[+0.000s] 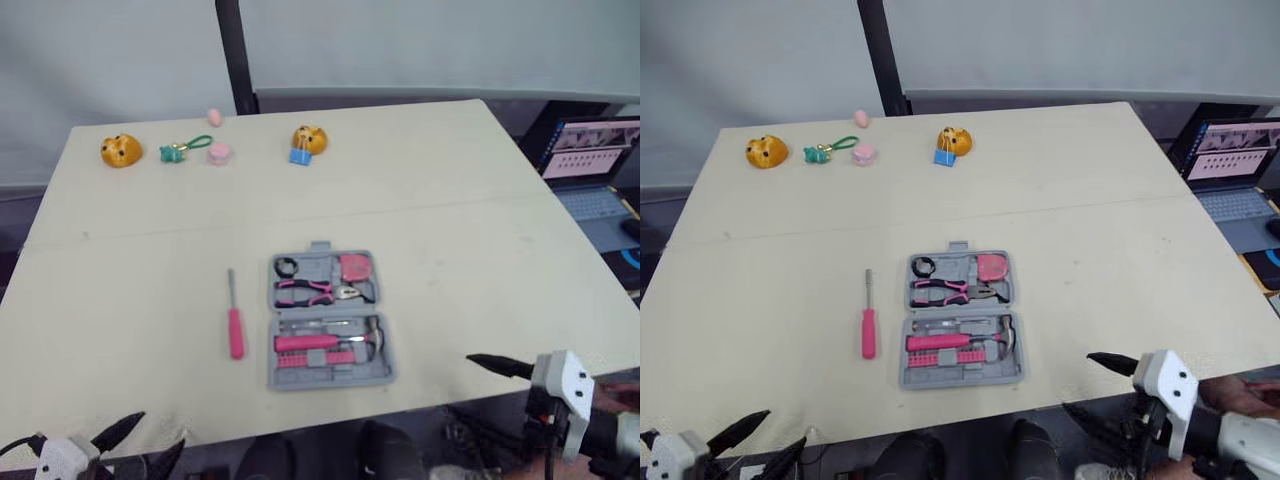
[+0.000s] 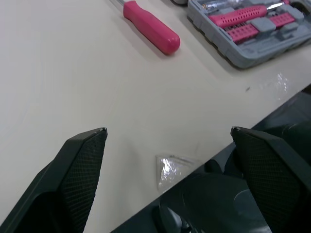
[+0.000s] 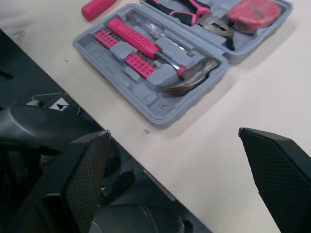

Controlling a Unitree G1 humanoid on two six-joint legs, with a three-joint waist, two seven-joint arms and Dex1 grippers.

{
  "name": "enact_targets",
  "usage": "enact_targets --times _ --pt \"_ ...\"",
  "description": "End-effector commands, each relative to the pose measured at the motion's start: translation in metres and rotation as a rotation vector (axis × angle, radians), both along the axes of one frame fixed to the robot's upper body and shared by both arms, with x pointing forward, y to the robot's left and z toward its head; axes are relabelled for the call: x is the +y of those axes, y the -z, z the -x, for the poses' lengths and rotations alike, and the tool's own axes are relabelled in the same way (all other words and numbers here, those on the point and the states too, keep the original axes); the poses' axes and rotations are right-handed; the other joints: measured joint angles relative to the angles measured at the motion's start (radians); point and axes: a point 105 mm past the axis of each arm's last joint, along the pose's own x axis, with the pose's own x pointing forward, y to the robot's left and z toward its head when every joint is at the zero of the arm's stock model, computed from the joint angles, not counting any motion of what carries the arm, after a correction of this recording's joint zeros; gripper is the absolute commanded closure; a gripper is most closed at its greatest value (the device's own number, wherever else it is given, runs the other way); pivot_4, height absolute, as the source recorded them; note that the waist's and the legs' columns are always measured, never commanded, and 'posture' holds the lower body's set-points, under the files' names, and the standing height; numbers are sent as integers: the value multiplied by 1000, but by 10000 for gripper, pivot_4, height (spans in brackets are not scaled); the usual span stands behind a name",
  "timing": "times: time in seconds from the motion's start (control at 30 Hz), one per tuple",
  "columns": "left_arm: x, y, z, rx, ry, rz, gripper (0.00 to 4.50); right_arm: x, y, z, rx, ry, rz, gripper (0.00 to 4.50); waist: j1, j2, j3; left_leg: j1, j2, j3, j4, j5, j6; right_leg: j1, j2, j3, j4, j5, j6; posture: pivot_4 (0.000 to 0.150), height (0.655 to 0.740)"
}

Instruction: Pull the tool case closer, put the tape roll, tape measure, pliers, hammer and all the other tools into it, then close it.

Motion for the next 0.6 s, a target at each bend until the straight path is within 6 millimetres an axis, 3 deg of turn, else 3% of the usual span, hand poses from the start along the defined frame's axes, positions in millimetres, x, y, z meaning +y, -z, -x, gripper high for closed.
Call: enact_targets --times 0.03,0.17,0.3,0.4,0.43,0.6 --pt "-11 -21 -12 -27 -33 47 1097 0 -16 -4 -51 -45 13 0 0 -1 0 0 0 0 2 0 0 0 0 0 1 0 0 1500 7400" --pt "-20 -28 -18 0 -90 64 1097 0 -21 -10 -60 -66 17 0 0 0 1 0 1 0 6 -1 0 0 0 1 4 0 -1 1500 7400" --pt "-32 -38 -74 -41 -120 73 1097 0 -23 -13 -56 -79 26 0 17 4 2 0 -2 -4 7 1 -1 1 0 1 7 -1 -1 1500 7400" --pt "-37 -39 -89 -27 -155 56 1097 0 -25 -15 -57 -84 27 0 11 1 0 0 -2 -4 9 2 -3 2 1 4 10 1 2 1500 7400" --pt "-39 -39 -93 -23 -161 46 1097 1 -26 -16 -57 -87 27 0 3 0 -1 1 -2 -4 9 2 -3 2 1 4 11 7 12 1500 7400" --pt "-54 -42 -108 -8 -172 59 1097 3 -29 -18 -62 -92 28 0 -3 1 -1 1 -1 -2 8 3 -4 1 2 3 12 7 13 1500 7400"
